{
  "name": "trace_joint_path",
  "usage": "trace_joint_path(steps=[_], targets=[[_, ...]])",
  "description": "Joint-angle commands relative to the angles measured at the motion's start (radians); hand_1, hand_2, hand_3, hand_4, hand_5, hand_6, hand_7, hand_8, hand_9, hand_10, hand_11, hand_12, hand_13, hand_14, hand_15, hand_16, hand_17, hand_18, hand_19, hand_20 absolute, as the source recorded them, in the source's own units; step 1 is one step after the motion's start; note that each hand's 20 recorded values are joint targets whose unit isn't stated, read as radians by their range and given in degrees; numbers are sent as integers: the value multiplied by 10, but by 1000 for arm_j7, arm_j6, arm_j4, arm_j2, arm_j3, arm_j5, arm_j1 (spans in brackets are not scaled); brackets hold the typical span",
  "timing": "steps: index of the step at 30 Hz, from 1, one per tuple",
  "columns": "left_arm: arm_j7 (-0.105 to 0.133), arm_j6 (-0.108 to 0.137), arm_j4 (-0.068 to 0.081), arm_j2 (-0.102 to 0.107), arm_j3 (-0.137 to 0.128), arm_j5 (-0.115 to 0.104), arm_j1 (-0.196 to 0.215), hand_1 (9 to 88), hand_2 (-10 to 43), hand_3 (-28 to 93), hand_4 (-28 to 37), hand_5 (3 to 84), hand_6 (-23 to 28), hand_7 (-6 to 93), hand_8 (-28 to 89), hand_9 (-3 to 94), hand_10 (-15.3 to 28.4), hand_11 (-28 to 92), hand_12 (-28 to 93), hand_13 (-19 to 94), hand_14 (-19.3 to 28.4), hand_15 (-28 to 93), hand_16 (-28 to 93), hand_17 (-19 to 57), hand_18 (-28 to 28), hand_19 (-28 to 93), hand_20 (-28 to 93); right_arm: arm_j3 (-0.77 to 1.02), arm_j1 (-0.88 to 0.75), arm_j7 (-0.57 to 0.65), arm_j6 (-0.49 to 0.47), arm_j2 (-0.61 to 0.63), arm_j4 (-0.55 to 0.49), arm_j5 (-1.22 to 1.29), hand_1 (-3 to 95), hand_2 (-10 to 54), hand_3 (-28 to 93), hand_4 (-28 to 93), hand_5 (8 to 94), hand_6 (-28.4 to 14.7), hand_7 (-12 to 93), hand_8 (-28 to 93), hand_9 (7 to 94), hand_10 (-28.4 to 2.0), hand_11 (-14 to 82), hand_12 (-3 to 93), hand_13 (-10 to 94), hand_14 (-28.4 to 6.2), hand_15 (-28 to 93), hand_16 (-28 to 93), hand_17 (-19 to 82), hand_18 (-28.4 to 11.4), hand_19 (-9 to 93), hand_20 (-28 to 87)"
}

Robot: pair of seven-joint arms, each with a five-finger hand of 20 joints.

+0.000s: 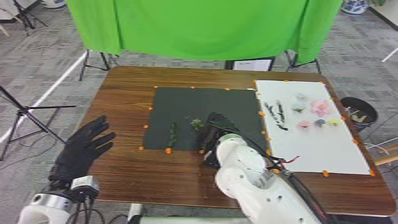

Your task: Arrange flowers

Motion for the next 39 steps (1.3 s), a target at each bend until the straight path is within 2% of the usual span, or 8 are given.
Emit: trace_joint_path(steps=[1, 14, 18, 23, 27, 29, 31, 39], targets=[[-13, -15, 5, 7, 3, -2, 0, 273, -41, 709, -234, 292, 32, 204, -102, 215, 107, 192, 188, 185, 156, 304, 11, -94, 237, 407, 84, 3, -18, -20, 7, 0, 5, -56, 340, -95, 845, -200, 823, 9, 419, 229, 883, -69, 635, 515, 845, -66, 875, 395, 548, -227, 932, 750], [-12, -18, 7, 12, 1, -4, 2, 270, -47, 717, -235, 291, 29, 207, -104, 212, 104, 194, 187, 184, 151, 299, 12, -92, 233, 402, 89, 15, -30, -49, -10, 11, -32, -140, 271, -95, 860, -216, 807, 0, 403, 189, 868, -72, 628, 523, 832, -68, 873, 398, 535, -227, 932, 746], [-13, -20, 7, 14, -1, -4, 3, 270, -46, 717, -236, 290, 29, 209, -104, 211, 104, 195, 186, 183, 150, 297, 12, -92, 233, 401, 90, 25, -36, -47, -34, 17, -63, -119, 233, -95, 857, -218, 803, -5, 450, -59, 863, -74, 627, 524, 828, -69, 871, 401, 534, -227, 932, 745], [-13, -23, 5, 10, -4, -3, 5, 269, -46, 717, -235, 288, 28, 207, -105, 210, 102, 193, 184, 183, 148, 296, 12, -91, 231, 399, 91, 48, -41, -57, -30, 37, -105, -141, 201, -95, 837, -234, 785, -13, 443, -76, 853, -78, 620, 525, 819, -72, 865, 404, 527, -228, 932, 740], [-6, -15, -2, 3, -12, 0, 17, 269, -45, 716, -234, 287, 29, 206, -103, 209, 104, 193, 185, 182, 149, 296, 13, -91, 231, 399, 93, 95, -22, -51, -37, 112, -149, -118, 186, -95, 824, -253, 730, -33, 356, -86, 798, -106, 596, 504, 760, -91, 850, 398, 458, -232, 932, 699], [-2, -11, -7, -6, -17, 2, 29, 270, -44, 714, -235, 288, 29, 205, -103, 209, 104, 194, 185, 182, 150, 297, 14, -91, 232, 399, 93, 132, -15, -47, -30, 163, -166, -95, 187, -95, 814, -271, 655, -46, 291, -87, 725, -127, 513, 417, 704, -103, 802, 371, 402, -232, 932, 629], [1, -6, -11, -12, -20, 1, 35, 271, -43, 712, -235, 288, 30, 204, -103, 209, 104, 193, 185, 183, 151, 298, 14, -92, 233, 400, 94, 172, -17, -32, 0, 221, -181, -74, 178, -95, 808, -280, 606, -65, 248, -85, 698, -130, 457, 372, 660, -113, 777, 353, 364, -233, 932, 597], [2, 5, -19, -26, -32, 2, 53, 274, -40, 706, -233, 290, 32, 204, -102, 211, 106, 195, 186, 184, 155, 304, 12, -92, 235, 402, 93, 282, -22, 42, 3, 379, -133, -52, 164, -95, 790, -282, 566, -83, 221, -70, 657, -137, 466, 361, 628, -120, 772, 332, 340, -234, 932, 570]])
